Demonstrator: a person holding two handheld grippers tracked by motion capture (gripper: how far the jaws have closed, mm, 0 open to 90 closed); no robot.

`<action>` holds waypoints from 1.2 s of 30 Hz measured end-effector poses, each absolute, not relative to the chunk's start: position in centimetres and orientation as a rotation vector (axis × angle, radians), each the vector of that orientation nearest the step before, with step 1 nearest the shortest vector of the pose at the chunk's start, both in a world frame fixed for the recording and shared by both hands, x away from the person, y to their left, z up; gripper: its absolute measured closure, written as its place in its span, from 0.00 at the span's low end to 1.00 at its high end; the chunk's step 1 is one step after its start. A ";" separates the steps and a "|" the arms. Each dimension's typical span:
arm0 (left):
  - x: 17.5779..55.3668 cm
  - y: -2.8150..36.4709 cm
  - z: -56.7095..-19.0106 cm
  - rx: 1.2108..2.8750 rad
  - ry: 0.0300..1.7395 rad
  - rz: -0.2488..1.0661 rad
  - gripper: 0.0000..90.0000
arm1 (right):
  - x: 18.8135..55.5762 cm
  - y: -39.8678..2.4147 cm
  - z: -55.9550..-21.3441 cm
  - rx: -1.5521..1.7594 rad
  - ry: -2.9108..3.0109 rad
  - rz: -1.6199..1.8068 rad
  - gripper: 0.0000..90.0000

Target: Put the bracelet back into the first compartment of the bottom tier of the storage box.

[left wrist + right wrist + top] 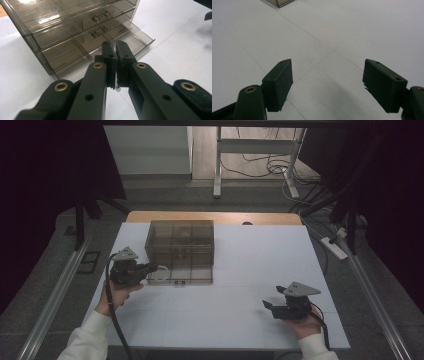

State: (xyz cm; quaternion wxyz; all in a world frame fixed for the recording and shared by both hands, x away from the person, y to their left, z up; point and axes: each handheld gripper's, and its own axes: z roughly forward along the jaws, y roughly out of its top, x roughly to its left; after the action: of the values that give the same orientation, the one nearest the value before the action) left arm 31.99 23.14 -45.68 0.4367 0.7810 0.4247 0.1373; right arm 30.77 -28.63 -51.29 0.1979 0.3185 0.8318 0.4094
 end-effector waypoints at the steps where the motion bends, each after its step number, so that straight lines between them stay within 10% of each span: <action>1: 32.0 23.2 -45.7 1.942 1.059 0.343 0.96 | 30.8 -28.6 -51.3 0.892 2.328 1.141 0.26; 36: 34.2 22.9 -47.3 1.926 1.137 0.368 0.96 | 30.8 -28.6 -51.4 0.897 2.335 1.135 0.26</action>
State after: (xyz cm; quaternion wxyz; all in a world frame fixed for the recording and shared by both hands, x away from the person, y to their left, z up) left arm 34.21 22.86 -47.31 0.4238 0.7696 0.4545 0.1469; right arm 30.80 -28.57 -51.40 0.1963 0.3201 0.8336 0.4051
